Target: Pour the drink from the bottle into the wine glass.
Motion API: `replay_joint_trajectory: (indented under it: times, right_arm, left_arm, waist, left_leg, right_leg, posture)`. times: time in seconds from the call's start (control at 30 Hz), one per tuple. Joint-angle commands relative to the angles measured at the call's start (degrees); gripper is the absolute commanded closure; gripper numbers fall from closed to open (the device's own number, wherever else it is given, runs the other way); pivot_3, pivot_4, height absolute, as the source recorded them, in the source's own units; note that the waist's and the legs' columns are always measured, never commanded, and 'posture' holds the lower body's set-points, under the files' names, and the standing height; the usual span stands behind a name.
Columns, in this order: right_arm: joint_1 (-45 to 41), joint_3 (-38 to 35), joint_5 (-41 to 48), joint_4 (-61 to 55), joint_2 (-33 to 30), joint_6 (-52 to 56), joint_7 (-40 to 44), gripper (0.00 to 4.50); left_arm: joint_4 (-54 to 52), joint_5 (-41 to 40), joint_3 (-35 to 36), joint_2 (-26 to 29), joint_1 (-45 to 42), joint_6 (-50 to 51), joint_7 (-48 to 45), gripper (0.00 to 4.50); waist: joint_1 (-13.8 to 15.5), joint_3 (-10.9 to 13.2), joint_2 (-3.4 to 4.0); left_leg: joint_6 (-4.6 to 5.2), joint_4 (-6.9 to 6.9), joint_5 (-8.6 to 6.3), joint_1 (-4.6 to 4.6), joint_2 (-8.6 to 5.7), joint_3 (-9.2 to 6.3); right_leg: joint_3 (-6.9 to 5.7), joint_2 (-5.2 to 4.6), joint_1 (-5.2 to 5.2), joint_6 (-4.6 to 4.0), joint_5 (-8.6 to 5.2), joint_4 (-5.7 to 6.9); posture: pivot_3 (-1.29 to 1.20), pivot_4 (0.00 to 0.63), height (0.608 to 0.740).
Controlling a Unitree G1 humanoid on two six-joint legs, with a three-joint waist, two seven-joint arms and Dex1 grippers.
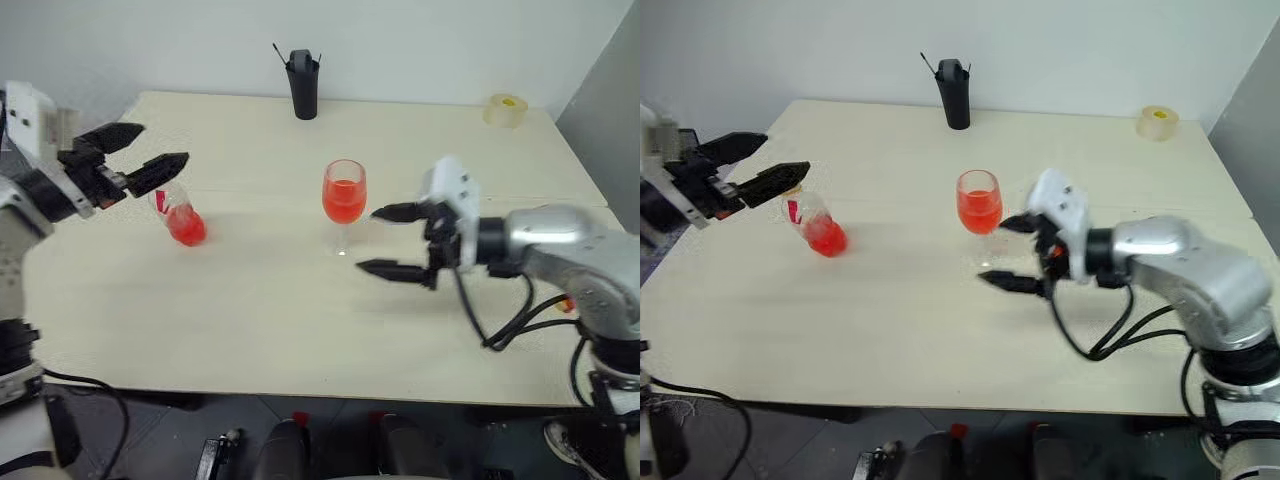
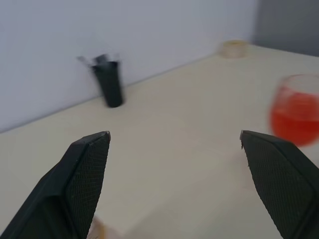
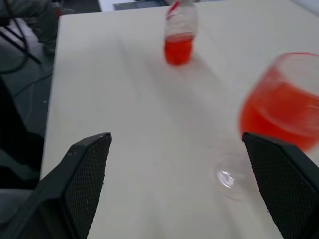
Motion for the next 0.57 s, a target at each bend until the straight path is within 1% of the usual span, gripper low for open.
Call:
replay_joint_trajectory:
  times: [0.03,0.1,0.2,0.27,0.4,0.57]
  right_arm:
    - [3.5,-8.7,-1.8,3.7,-8.0,-5.9,6.8,0.00]
    - [8.9,-10.3,-5.1,7.4,-12.6,-10.5,10.6,0.00]
    - [13.2,-13.3,-6.5,13.3,-15.1,-14.7,13.6,0.00]
    - [14.5,-15.3,-7.8,18.2,-17.1,-16.7,15.4,0.00]
    - [13.2,-17.1,-5.5,20.8,-18.5,-17.2,18.8,0.00]
    - [9.6,-17.5,-3.5,21.4,-17.1,-16.4,19.0,0.00]
  left_arm:
    - [-1.3,-6.1,4.2,5.7,2.3,4.1,-9.9,0.02]
    - [-1.0,-5.3,3.9,8.1,5.3,3.4,-13.5,0.02]
    - [0.3,-4.5,3.7,9.9,7.4,2.1,-16.2,0.02]
    - [2.8,-4.7,4.5,10.8,6.8,2.0,-17.5,0.02]
    - [3.7,-5.7,5.1,11.5,6.2,2.4,-18.6,0.02]
    - [3.9,-4.8,4.0,10.5,6.5,1.8,-18.0,0.02]
  waist:
    - [0.0,0.0,0.01]
    - [0.0,0.0,0.01]
    - [0.0,0.0,0.04]
    - [0.0,0.1,0.16]
    - [-0.1,0.2,0.32]
    - [-0.2,0.3,0.40]
  left_leg:
    - [0.00,-0.02,0.00,0.02,0.01,0.00]
    - [0.01,-0.09,-0.01,0.08,0.01,0.03]
    - [0.02,-0.09,-0.01,0.18,0.02,0.15]
    - [0.02,-0.07,-0.01,0.19,0.03,0.16]
    - [0.02,-0.11,-0.01,0.20,0.07,0.19]
    - [0.02,-0.11,-0.01,0.22,0.10,0.17]
  right_leg:
    - [0.00,0.02,0.00,0.00,0.00,0.00]
    - [0.00,0.03,0.05,-0.02,-0.02,-0.03]
    - [0.06,0.04,0.10,-0.02,-0.02,0.00]
    - [0.10,0.10,0.09,-0.02,-0.02,0.05]
    - [0.17,0.13,0.04,-0.02,-0.02,0.03]
    - [0.19,0.16,0.05,-0.03,-0.02,0.06]
  posture:
    - [0.00,0.150,0.740]
    - [0.00,0.150,0.740]
    - [0.00,0.150,0.740]
    - [0.00,0.150,0.740]
    - [0.00,0.150,0.740]
    - [0.00,0.150,0.740]
